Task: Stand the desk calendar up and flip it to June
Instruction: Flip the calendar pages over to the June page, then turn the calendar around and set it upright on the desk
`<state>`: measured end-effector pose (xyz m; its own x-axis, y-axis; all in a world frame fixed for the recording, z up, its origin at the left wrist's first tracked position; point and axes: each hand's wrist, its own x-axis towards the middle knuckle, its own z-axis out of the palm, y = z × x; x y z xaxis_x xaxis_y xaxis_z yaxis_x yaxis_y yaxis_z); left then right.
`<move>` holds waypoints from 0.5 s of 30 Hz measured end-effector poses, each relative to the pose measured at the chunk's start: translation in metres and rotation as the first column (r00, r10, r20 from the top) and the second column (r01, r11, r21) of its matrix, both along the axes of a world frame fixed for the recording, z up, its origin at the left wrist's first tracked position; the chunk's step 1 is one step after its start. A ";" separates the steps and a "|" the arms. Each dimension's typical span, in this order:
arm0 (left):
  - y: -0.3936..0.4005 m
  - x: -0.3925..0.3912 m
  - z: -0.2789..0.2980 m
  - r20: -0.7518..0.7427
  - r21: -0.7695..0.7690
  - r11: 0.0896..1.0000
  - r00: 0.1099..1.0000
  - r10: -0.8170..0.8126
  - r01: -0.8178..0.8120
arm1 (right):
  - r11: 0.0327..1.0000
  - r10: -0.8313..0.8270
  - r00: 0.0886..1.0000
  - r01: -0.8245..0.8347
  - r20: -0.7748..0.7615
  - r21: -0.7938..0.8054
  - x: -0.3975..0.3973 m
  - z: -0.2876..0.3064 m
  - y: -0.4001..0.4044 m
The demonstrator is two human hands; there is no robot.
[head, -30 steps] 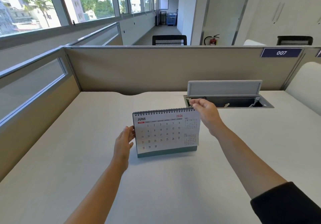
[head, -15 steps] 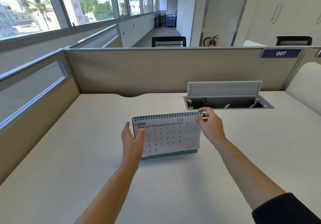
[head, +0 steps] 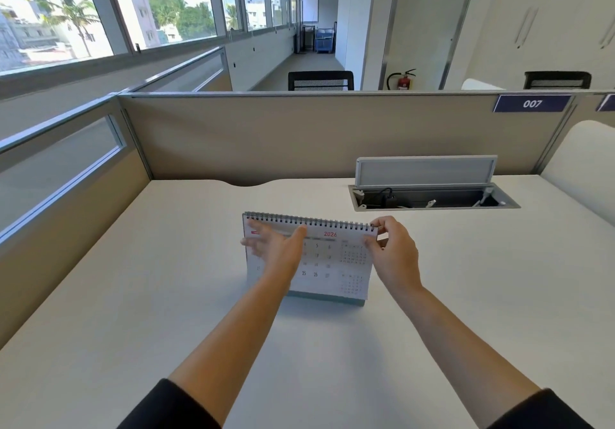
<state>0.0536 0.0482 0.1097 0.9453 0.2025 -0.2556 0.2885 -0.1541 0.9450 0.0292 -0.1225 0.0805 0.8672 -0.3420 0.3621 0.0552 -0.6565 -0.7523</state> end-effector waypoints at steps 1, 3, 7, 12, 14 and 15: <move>-0.007 -0.001 0.001 -0.002 -0.010 0.999 0.999 -0.043 0.043 | 1.000 0.018 1.000 -0.018 0.015 0.010 -0.004 0.001 0.006; -0.019 -0.003 0.002 -0.020 -0.005 0.991 0.991 -0.133 0.133 | 0.999 0.047 0.998 -0.048 0.030 0.021 -0.014 0.000 0.022; -0.023 -0.001 0.000 -0.088 0.071 0.972 0.972 -0.219 0.225 | 0.986 0.125 0.992 -0.122 -0.026 0.112 -0.033 -0.005 0.056; 0.009 0.013 0.015 -0.050 0.393 0.870 0.951 -0.304 0.298 | 0.911 0.390 0.909 -0.358 -0.147 0.206 -0.044 -0.008 0.073; 0.022 0.018 0.023 -0.055 0.555 0.763 0.929 -0.365 0.333 | 0.891 0.446 0.874 -0.411 -0.193 0.194 -0.045 -0.009 0.073; 0.029 0.022 0.026 -0.045 0.640 0.694 0.918 -0.395 0.330 | 0.891 0.445 0.873 -0.410 -0.198 0.195 -0.043 -0.009 0.072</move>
